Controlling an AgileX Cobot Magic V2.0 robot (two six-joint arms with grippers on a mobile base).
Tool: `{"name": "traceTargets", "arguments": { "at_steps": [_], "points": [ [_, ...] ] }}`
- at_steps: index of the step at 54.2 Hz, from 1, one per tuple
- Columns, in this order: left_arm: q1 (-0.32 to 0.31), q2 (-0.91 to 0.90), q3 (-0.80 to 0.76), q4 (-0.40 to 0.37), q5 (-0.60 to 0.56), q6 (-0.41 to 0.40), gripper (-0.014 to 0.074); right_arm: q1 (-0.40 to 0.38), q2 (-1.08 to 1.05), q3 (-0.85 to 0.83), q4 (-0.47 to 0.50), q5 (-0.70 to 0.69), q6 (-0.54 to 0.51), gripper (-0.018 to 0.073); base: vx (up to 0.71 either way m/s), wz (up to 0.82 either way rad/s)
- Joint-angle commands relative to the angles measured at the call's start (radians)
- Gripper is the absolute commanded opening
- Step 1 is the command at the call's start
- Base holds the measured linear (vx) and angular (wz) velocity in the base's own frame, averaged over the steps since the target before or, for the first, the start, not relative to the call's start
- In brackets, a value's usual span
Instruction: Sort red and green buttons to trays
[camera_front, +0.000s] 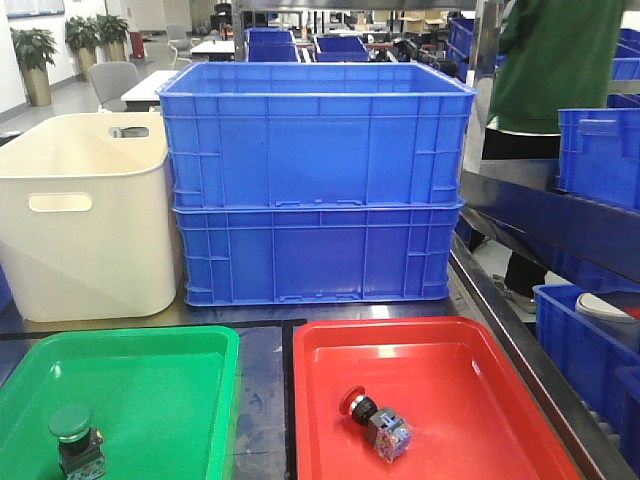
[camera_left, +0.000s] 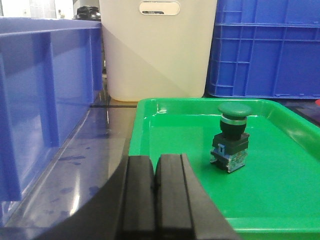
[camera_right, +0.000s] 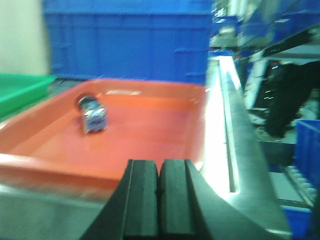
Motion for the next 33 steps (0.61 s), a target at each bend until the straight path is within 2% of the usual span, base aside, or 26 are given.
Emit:
{"name": "traceTargets", "arguments": {
  "at_steps": [1, 10, 33],
  "points": [
    [0.003, -0.014, -0.026, 0.000, -0.077, -0.010, -0.0006, -0.065, -0.006, 0.008, 0.025, -0.055, -0.017, -0.0008, 0.00, 0.00],
    [0.003, -0.014, -0.026, 0.000, -0.076, -0.010, -0.0006, -0.142, -0.013, 0.008, 0.054, -0.049, -0.016, -0.0008, 0.00, 0.00],
    [0.003, -0.014, -0.026, 0.000, -0.076, -0.010, -0.0006, -0.141, -0.013, 0.008, 0.070, -0.048, -0.016, -0.0008, 0.00, 0.00]
  ]
}}
